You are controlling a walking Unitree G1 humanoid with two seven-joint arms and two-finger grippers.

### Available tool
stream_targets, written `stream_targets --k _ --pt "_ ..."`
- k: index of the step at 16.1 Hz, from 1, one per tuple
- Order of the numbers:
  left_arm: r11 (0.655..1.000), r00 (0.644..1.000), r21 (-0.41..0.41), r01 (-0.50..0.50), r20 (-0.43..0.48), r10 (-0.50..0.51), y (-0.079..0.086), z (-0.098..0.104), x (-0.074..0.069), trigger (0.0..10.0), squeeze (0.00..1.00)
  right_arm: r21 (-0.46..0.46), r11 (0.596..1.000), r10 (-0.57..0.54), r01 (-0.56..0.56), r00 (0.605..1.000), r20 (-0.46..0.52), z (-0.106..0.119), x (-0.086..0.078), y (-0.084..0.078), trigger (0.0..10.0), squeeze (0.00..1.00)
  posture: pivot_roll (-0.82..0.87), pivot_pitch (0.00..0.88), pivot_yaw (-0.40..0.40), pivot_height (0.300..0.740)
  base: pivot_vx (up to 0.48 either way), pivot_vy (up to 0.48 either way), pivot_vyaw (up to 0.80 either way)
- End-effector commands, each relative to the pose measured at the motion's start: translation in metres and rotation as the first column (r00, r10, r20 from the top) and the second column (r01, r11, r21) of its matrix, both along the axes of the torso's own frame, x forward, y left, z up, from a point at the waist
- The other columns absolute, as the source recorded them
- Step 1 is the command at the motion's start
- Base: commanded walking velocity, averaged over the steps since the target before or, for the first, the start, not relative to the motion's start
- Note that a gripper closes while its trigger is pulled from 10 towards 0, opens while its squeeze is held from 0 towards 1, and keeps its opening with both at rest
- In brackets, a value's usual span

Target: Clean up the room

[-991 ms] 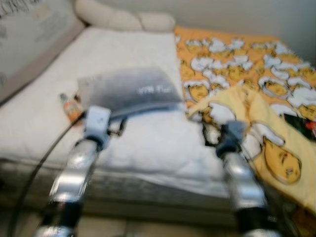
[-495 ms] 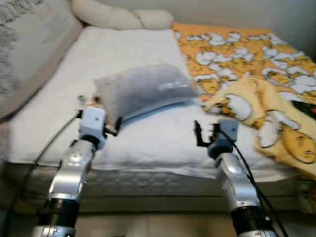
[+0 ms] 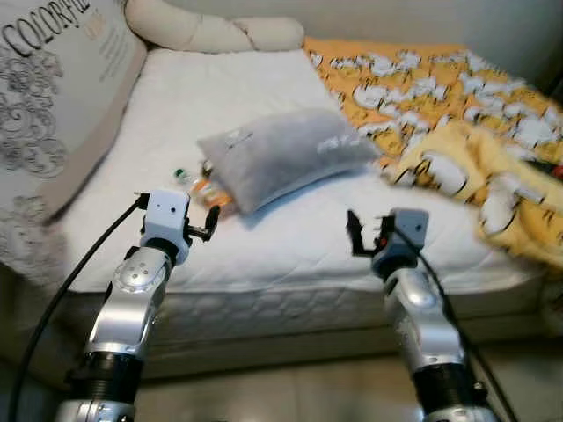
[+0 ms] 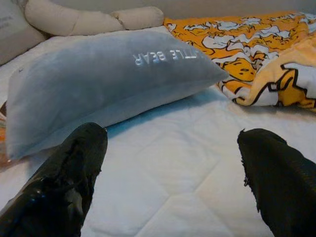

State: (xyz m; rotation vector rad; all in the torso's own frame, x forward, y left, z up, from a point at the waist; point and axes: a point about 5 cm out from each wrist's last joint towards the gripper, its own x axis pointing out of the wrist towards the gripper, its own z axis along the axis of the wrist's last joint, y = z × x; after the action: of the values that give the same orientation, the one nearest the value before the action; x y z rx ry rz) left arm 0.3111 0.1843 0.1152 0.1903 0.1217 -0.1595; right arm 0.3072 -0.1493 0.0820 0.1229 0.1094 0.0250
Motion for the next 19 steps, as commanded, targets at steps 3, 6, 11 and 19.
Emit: stream_targets --k 3,6,11,19 --pt "1.0 1.0 0.008 0.003 0.025 -0.003 -0.0033 0.0055 0.0015 10.0 0.0 0.018 1.0 -0.02 0.02 1.0 -0.012 0.0001 0.0002 -0.0038 10.0 0.0 -0.01 0.0 -0.033 0.74 0.0 0.0 0.0" --pt "1.0 1.0 0.015 0.001 0.023 -0.001 -0.0036 0.0058 0.0019 10.0 0.0 0.023 1.0 -0.018 0.018 1.0 -0.008 0.0016 0.0017 -0.0066 10.0 0.0 -0.01 0.0 -0.034 0.74 0.0 0.0 0.0" --pt "1.0 1.0 -0.004 -0.002 0.023 0.002 -0.0036 0.0061 0.0026 10.0 0.0 0.002 1.0 -0.016 0.016 1.0 0.003 0.0044 0.0031 -0.0065 10.0 0.0 -0.01 0.0 -0.032 0.74 0.0 0.0 0.0" --pt "1.0 1.0 -0.012 -0.006 0.018 0.006 -0.0042 0.0053 0.0051 10.0 0.0 -0.004 1.0 -0.01 0.01 1.0 0.001 0.0048 0.0048 -0.0076 10.0 0.0 -0.01 0.0 -0.035 0.74 0.19 0.0 0.0"
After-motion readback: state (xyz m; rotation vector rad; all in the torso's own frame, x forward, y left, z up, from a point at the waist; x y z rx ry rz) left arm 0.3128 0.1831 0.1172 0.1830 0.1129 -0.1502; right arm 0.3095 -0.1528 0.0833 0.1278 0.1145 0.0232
